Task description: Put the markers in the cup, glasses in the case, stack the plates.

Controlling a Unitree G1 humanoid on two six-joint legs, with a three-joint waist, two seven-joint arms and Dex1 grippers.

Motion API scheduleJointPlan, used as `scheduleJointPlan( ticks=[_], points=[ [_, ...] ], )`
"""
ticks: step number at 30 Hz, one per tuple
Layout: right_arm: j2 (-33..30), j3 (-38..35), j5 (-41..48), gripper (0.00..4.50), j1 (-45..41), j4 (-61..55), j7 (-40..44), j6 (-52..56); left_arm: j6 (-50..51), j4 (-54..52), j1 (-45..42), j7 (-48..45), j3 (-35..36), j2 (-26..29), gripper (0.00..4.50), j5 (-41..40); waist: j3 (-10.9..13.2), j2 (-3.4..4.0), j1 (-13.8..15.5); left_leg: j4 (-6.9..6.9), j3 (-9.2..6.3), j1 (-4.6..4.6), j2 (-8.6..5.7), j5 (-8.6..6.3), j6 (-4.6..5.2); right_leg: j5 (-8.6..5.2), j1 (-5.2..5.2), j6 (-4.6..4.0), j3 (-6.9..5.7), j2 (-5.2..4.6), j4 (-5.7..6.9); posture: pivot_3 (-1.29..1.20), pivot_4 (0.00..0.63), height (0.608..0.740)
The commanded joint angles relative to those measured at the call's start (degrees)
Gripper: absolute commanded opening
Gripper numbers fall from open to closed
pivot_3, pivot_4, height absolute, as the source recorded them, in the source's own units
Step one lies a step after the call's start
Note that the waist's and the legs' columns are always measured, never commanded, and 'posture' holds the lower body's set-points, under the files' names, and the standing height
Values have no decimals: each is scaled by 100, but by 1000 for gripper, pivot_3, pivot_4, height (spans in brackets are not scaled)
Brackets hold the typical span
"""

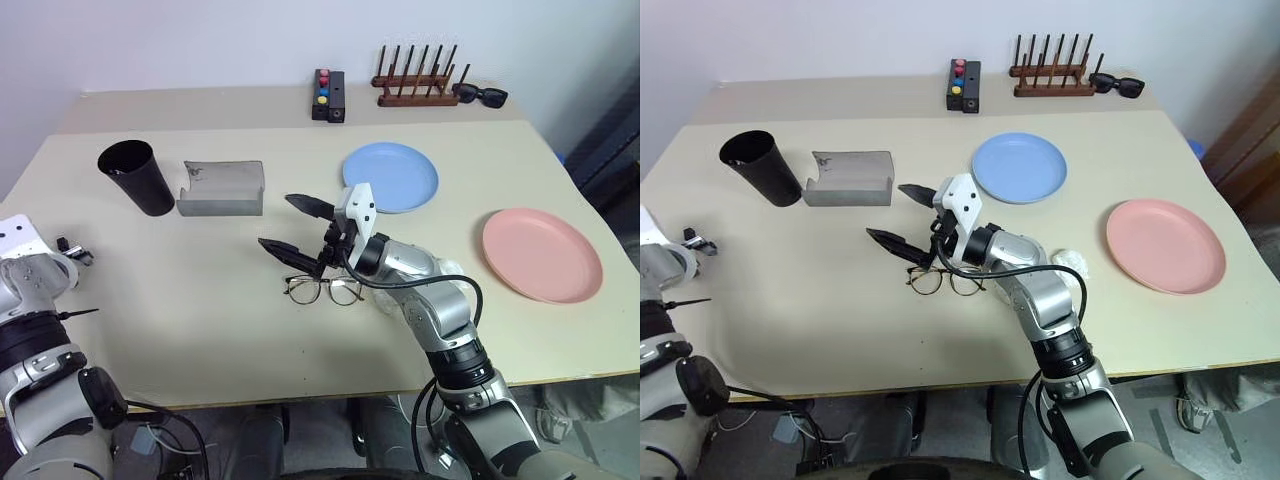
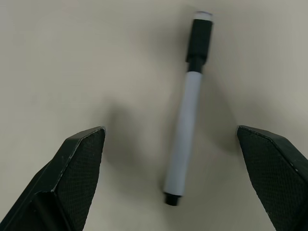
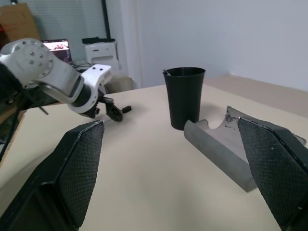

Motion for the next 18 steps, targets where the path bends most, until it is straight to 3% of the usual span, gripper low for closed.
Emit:
scheduleJointPlan(
  ticks=[1, 4, 11, 18],
  points=[
    [19, -52, 51, 4500, -95, -156, -26, -104, -123, 190, -169, 39, 280, 41, 4452, 1, 0, 0, 1, 0, 0, 0, 0, 0, 0, 0, 0, 0, 0, 0, 0, 0, 150, 740],
    [-1, -61, 48, 4500, -71, -187, -38, -96, -264, 277, -257, 103, 421, 5, 3593, -1, 0, 0, 1, -2, -1, 1, 0, 1, -2, 0, -1, 0, 0, 0, 1, 0, 150, 740],
    [-7, -47, 52, 4500, -91, -161, -39, -104, -329, 135, -277, 138, 386, -49, 50, 10, 0, 0, 0, -3, 0, 1, 0, 2, -3, 0, -2, 0, 0, 0, 0, 0, 150, 740],
    [3, -25, 62, 4500, -96, -148, -14, -108, -1725, -443, -229, 29, 682, -262, 50, -138, 0, -1, 9, -3, 0, -2, 0, 2, -6, 1, -1, -1, 0, -2, -3, 0, 150, 740]
  ],
)
